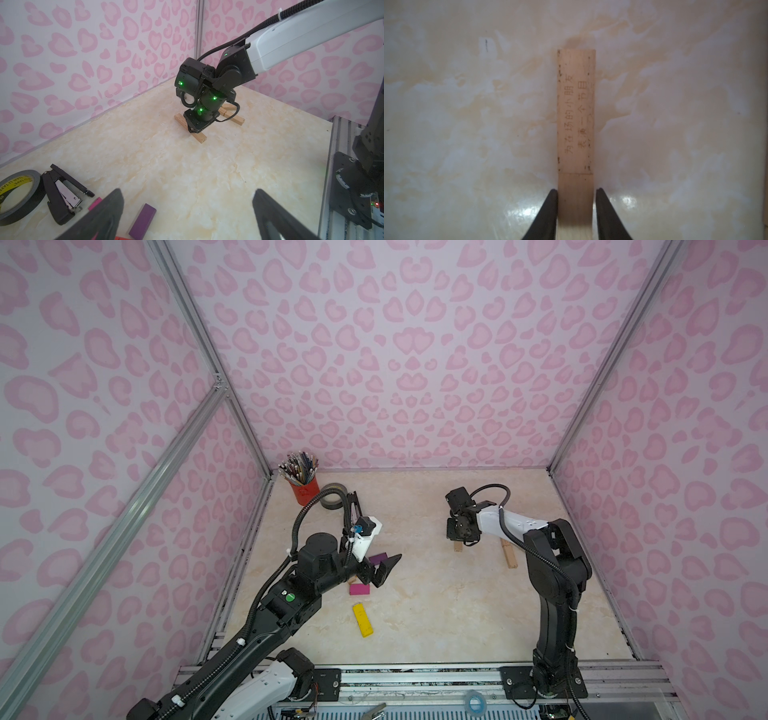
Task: Assemble the letter k with building blocks
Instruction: Assemble the building block at the center of the board.
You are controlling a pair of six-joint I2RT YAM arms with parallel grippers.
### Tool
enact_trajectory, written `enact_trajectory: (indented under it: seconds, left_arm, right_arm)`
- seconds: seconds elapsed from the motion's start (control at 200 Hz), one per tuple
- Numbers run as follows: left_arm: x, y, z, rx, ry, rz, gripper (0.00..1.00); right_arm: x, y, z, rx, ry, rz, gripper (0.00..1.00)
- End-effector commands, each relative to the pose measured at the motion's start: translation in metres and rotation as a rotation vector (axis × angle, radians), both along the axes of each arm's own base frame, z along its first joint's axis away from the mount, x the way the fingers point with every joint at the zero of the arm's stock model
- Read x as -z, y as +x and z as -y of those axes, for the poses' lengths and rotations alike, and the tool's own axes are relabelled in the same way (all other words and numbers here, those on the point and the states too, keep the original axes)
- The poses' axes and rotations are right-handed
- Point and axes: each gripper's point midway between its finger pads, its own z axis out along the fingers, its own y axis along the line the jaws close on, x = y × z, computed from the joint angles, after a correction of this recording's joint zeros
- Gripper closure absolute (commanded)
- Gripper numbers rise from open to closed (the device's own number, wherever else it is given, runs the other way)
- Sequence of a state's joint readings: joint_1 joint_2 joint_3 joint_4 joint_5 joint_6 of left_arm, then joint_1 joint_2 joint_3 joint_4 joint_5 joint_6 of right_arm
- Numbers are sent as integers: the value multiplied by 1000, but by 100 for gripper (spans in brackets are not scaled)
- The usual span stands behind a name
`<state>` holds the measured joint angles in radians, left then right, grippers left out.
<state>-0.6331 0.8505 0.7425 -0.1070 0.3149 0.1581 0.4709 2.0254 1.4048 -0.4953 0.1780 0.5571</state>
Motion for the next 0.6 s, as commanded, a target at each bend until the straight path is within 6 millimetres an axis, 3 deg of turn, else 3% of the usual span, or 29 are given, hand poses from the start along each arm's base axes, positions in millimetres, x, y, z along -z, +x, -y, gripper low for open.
enact_trajectory:
  seconds: [0.0, 0.15, 0.28, 0.415, 0.52, 0.596]
  left_arm:
    - [-3, 1, 0, 2, -6, 15, 1]
    - [-3, 2, 0, -7, -5, 9, 1]
    - [1, 15, -13, -137, -35, -47, 1]
    - [20, 53, -73, -579, -136, -215, 1]
    - [60, 65, -124, -837, -220, -445, 10]
    - [93, 62, -147, -935, -282, -592, 22]
  right_arm:
    - [4, -2, 2, 7, -12, -18, 67]
    - [-2, -2, -1, 2, 5, -12, 65]
    - [-28, 0, -7, -8, 58, 27, 59]
    - [-64, -7, -13, -14, 131, 81, 53]
    - [-93, -19, -18, -21, 188, 131, 46]
    - [-112, -33, -25, -36, 221, 163, 38]
